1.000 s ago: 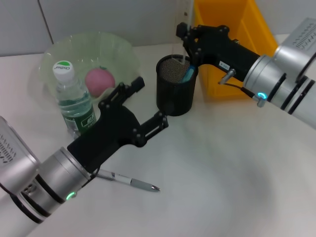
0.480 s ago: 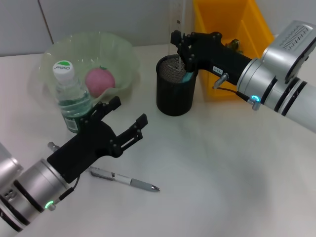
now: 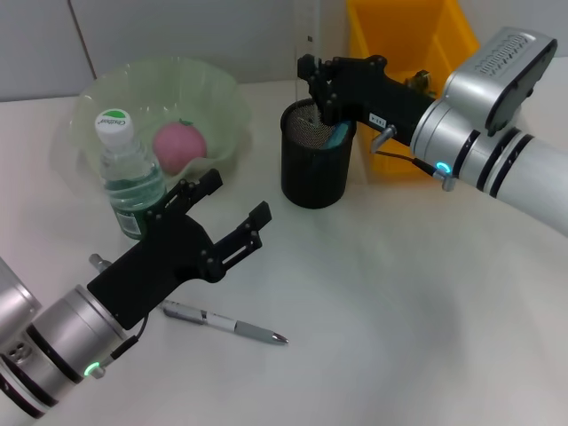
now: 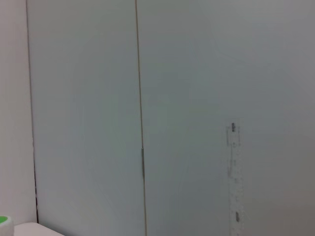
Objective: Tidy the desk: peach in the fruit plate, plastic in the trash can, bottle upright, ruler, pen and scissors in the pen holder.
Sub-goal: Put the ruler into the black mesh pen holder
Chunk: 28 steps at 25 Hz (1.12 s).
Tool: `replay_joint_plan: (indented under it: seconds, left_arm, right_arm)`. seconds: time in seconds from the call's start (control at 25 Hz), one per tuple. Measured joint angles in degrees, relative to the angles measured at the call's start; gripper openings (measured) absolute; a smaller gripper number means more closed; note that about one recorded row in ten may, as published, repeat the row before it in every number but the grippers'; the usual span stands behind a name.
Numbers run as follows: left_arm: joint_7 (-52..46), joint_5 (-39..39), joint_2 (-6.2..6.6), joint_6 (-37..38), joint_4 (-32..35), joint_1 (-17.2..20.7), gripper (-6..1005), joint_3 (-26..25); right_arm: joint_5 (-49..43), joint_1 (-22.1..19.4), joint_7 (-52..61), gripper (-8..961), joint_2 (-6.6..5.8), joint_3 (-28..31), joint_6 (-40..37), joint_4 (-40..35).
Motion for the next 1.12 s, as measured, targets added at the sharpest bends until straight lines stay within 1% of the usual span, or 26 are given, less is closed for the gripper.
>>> replay_joint_plan:
  seconds: [0.36,0.84,1.12]
  left_arm:
    - [-0.1,0.0,-0.15,0.4,0.1,0.0,806,0.0]
    - [-0.3,0.0,-0.05,0.6,0.5,-0.1,803,-0.1]
    - [-0.5,0.0,0.34,0.9,0.7,0.0,802,-0.7]
  right_arm:
    - [-0.1,0.3,0.4,80,0.00,-0.1,2.2,0.9]
    - [-0.4,0.1,0.5,95,0.00,-0.1,2.8,0.9]
    - [-0.1,-0.5,2.6,232,-0.02,0.6,2.3,0.5]
